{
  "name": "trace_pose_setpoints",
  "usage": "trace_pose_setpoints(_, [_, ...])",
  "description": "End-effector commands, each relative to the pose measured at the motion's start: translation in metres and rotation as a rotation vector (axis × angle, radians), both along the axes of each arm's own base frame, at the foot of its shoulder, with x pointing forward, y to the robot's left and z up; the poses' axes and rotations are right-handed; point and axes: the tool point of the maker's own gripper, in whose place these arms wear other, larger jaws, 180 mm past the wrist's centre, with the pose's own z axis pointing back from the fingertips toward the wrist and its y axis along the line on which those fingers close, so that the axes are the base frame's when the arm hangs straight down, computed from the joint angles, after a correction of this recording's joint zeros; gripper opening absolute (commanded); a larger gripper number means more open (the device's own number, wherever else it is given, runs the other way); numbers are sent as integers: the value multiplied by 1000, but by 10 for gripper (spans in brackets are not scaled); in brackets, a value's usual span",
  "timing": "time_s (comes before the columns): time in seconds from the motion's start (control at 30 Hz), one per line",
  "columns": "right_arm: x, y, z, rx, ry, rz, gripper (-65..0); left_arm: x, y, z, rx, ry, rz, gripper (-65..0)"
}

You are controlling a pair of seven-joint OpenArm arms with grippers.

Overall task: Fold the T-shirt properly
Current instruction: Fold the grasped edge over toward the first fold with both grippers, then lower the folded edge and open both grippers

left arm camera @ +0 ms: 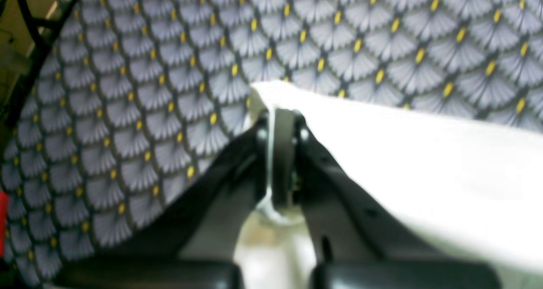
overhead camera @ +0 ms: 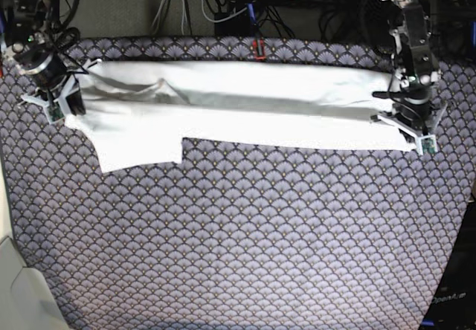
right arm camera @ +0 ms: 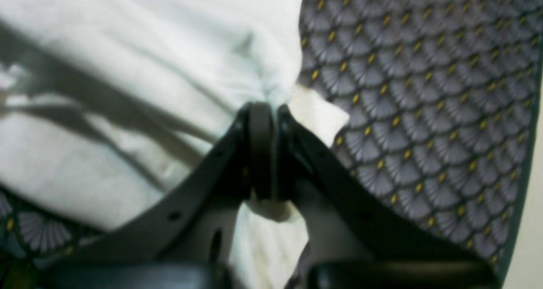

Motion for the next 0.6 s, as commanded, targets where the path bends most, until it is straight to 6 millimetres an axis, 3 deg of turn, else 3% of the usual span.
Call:
trace_pose_setpoints(0.0, [8,-6,14,-13,-51,0,-650,7,9,17,33,-53,6,-645])
trace_pose_setpoints(0.17, [-7,-5,5,-10,-12,3,-650,-3,27,17,40,-49,55,-645])
trace_pose_setpoints(0.57, [-14,-6,-1,-9,11,-2,-650,-3,26,16,38,-41,53,-640])
